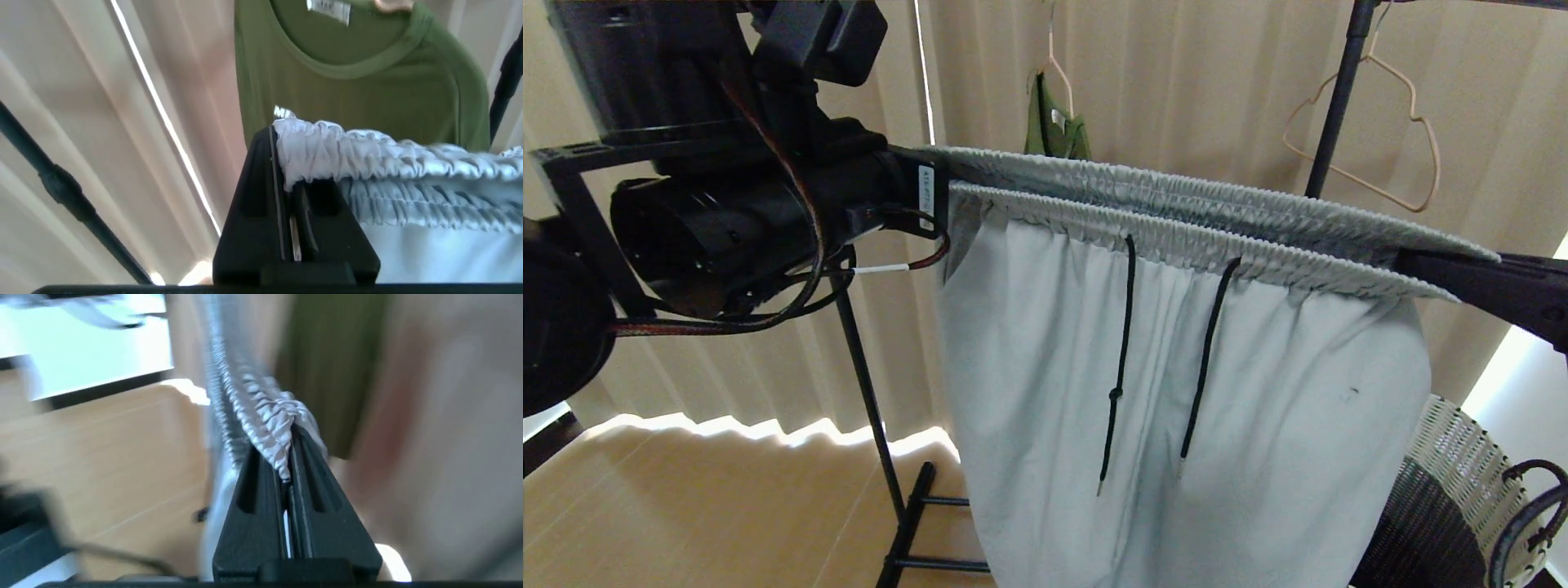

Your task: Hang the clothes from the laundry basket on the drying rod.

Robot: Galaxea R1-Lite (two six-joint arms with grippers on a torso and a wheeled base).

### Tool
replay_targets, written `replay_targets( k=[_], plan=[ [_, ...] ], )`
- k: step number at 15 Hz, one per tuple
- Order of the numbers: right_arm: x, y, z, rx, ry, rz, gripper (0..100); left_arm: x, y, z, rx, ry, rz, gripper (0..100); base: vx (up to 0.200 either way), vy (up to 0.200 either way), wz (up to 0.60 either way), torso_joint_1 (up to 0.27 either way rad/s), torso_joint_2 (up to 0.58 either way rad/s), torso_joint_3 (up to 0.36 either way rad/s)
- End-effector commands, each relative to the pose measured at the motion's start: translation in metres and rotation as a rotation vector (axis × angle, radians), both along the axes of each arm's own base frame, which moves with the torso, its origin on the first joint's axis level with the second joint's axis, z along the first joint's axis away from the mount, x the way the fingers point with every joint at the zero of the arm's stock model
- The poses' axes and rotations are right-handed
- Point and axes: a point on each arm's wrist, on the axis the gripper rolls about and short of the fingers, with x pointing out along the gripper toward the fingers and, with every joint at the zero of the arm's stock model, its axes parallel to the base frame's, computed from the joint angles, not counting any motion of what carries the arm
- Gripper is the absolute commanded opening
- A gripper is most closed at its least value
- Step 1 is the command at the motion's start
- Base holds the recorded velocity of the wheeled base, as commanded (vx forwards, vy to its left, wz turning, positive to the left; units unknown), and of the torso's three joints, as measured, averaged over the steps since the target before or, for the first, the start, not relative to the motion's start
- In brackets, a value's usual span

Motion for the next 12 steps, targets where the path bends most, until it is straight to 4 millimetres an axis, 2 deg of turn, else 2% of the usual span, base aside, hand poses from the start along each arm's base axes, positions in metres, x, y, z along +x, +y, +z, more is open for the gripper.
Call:
replay_targets(
  k=[1,4,6,8,12],
  plan=[
    [0.025,0.005,-0.006,-0.011,0.012,-0.088,0,-0.014,0.008,0.003,0.001,0.000,-0.004,0,0.000,0.000,0.00,0.000,0.00,0.000],
    [0.054,0.014,-0.010,-0.021,-0.023,-0.207,0,-0.036,0.017,0.004,0.028,0.044,-0.055,0,0.000,0.000,0.00,0.000,0.00,0.000],
    [0.075,0.021,-0.007,-0.007,-0.056,-0.255,0,-0.061,0.030,0.004,0.044,0.097,-0.183,0,0.000,0.000,0.00,0.000,0.00,0.000],
    [0.081,0.023,-0.006,-0.003,-0.063,-0.255,0,-0.071,0.035,0.006,0.035,0.130,-0.237,0,0.000,0.000,0.00,0.000,0.00,0.000],
    [0.081,0.023,-0.006,-0.002,-0.066,-0.249,0,-0.069,0.034,0.005,0.009,0.145,-0.241,0,0.000,0.000,0.00,0.000,0.00,0.000]
  ],
)
